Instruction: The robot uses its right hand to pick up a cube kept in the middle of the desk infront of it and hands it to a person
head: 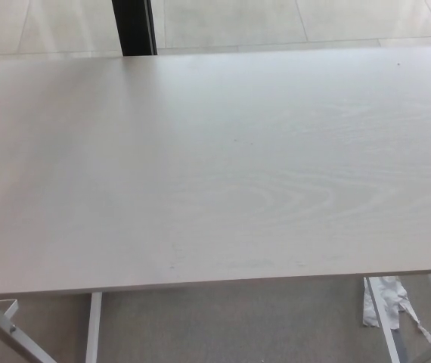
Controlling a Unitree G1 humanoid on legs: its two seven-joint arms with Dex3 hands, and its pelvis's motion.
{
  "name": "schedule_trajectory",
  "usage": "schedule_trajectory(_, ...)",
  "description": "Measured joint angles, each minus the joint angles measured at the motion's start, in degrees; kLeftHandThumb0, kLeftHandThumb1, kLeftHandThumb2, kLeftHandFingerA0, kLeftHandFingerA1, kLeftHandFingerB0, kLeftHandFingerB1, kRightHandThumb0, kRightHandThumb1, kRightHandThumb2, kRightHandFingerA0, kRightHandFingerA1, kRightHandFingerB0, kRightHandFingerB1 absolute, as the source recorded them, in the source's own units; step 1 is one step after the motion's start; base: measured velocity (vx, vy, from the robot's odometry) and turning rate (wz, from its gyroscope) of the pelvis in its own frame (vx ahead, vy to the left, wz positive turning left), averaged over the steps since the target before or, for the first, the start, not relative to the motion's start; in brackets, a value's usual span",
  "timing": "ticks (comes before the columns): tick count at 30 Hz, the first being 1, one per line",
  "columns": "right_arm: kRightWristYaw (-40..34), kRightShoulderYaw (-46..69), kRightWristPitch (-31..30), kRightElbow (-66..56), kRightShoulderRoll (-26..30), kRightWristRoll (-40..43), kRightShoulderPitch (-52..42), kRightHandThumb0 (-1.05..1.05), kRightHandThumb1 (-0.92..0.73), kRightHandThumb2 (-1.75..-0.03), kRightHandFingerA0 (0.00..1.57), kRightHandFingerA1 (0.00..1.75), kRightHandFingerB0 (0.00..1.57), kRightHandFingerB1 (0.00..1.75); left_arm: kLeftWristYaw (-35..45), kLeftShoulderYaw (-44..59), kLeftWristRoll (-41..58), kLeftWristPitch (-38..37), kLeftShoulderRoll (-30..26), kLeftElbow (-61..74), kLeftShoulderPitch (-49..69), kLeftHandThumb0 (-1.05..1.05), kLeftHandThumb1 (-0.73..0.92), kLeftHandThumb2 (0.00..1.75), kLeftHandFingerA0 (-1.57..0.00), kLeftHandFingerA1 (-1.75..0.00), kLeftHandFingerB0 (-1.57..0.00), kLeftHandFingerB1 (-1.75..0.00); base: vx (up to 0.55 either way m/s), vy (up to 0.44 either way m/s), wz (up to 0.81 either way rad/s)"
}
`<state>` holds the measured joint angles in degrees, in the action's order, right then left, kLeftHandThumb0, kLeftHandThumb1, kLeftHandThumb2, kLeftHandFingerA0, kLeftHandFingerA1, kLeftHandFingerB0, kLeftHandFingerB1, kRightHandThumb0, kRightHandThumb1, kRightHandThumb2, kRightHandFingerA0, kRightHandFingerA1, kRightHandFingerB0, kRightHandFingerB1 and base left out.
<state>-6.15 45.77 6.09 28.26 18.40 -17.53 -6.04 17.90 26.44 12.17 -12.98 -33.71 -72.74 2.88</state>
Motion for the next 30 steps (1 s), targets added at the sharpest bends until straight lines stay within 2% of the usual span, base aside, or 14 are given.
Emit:
schedule_trajectory(3, -1.5, 3.0, 0.0, 4.4, 0.0, 2.2, 1.0, -0.52, -0.66, -0.6, 0.0, 0.69, 0.0, 0.3, -0.2, 0.2, 0.0, 0.0, 0.0, 0.0, -0.3, -0.79, 0.72, 0.62, -0.62, -0.53, -0.45, -0.4, 0.0, 0.0, 0.0)
schedule_trajectory(4, -1.9, 3.7, -0.1, 5.7, 0.0, 2.9, 1.7, -0.51, -0.49, -0.81, 0.51, 0.95, 0.02, 0.48, -0.2, 0.4, 0.1, 0.0, -0.1, 0.0, -0.5, -0.78, 0.72, 0.62, -0.66, -0.51, -0.49, -0.4, 0.0, 0.0, 0.0)
schedule_trajectory(9, -2.7, 7.0, -1.8, 9.0, 0.0, 6.5, 7.0, -0.51, -0.46, -0.78, 1.17, 1.29, 0.09, 0.52, -0.7, 1.0, 0.1, 0.0, -0.2, 0.0, -2.4, -0.76, 0.72, 0.64, -0.72, -0.5, -0.5, -0.39, 0.0, 0.0, 0.0)
schedule_trajectory(11, -3.0, 8.0, -2.7, 10.3, 0.0, 8.0, 9.4, -0.51, -0.44, -0.79, 1.18, 1.23, 0.11, 0.52, -1.0, 1.4, 0.2, 0.0, -0.2, 0.1, -3.4, -0.76, 0.72, 0.63, -0.72, -0.5, -0.5, -0.39, 0.0, 0.0, 0.0)
schedule_trajectory(12, -3.1, 8.4, -3.0, 11.2, 0.0, 9.0, 10.5, -0.52, -0.47, -0.82, 0.44, 0.82, 0.09, 0.5, -1.1, 1.7, 0.3, 0.0, -0.2, 0.1, -3.9, -0.75, 0.71, 0.62, -0.72, -0.51, -0.5, -0.4, 0.0, 0.0, 0.0)
schedule_trajectory(13, -2.9, 8.1, -3.1, 11.6, -0.1, 9.7, 10.7, -0.52, -0.43, -0.78, 0.25, 0.67, 0.13, 0.51, -1.1, 2.0, 0.4, 0.0, -0.2, 0.1, -4.3, -0.77, 0.54, 0.98, -0.62, -0.63, -0.38, -0.53, 0.0, 0.0, 0.0)
schedule_trajectory(14, -2.4, 7.4, -2.9, 12.0, -0.2, 10.5, 10.6, -0.51, -0.55, -0.58, 0.17, 0.66, 0.18, 0.46, -1.1, 2.2, 0.5, 0.0, -0.2, 0.2, -4.5, -0.79, 0.69, 0.6, -0.67, -0.54, -0.46, -0.42, 0.0, 0.0, 0.0)
schedule_trajectory(15, -1.8, 6.7, -2.6, 12.6, -0.3, 11.2, 10.2, -0.51, -0.55, -0.57, 0.16, 0.58, 0.2, 0.45, -1.1, 2.5, 0.6, 0.0, -0.2, 0.2, -4.5, -0.79, 0.55, 0.98, -0.61, -0.63, -0.37, -0.52, 0.0, 0.0, 0.0)
schedule_trajectory(16, -0.9, 5.8, -2.2, 13.3, -0.5, 11.8, 9.6, -0.51, -0.53, -0.56, 0.18, 0.58, 0.22, 0.45, -1.1, 2.8, 0.7, 0.0, -0.1, 0.2, -4.5, -0.79, 0.7, 0.61, -0.65, -0.53, -0.44, -0.41, 0.0, 0.0, 0.0)
schedule_trajectory(17, 0.2, 4.9, -1.9, 14.1, -0.6, 12.6, 8.8, -0.48, -0.52, -0.56, 0.21, 0.57, 0.24, 0.43, -1.1, 3.2, 0.9, 0.0, -0.1, 0.3, -4.5, -0.76, 0.55, 0.98, -0.62, -0.63, -0.37, -0.52, 0.0, 0.0, 0.0)
schedule_trajectory(22, 4.5, 2.7, -0.8, 16.9, -0.5, 15.1, 7.1, -0.46, -0.48, -0.55, 0.22, 0.51, 0.26, 0.38, -1.0, 4.2, 1.4, 0.0, 0.1, 0.3, -4.2, -0.77, 0.71, 0.62, -0.65, -0.51, -0.45, -0.38, 0.0, 0.0, 0.0)
schedule_trajectory(27, 8.9, -0.3, 0.6, 20.1, 0.2, 17.0, 5.7, -0.48, -0.48, -0.55, 0.32, 0.53, 0.25, 0.38, -0.9, 4.6, 1.7, 0.0, 0.1, 0.3, -3.7, -0.77, 0.55, 0.97, -0.58, -0.6, -0.38, -0.51, 0.0, 0.0, 0.0)
schedule_trajectory(28, 9.7, -0.8, 0.8, 20.7, 0.4, 17.4, 5.4, -0.58, -0.38, -0.72, 0.3, 0.59, 0.21, 0.48, -0.9, 4.6, 1.7, 0.0, 0.1, 0.3, -3.6, -0.79, 0.71, 0.62, -0.63, -0.49, -0.45, -0.37, 0.0, 0.0, 0.0)
schedule_trajectory(30, 11.4, -1.9, 1.4, 21.8, 1.1, 18.2, 4.7, -0.56, -0.39, -0.75, 0.25, 0.57, 0.19, 0.48, -0.9, 4.8, 1.8, 0.0, 0.1, 0.3, -3.4, -0.78, 0.58, 0.98, -0.59, -0.6, -0.38, -0.51, 0.0, 0.0, 0.0)
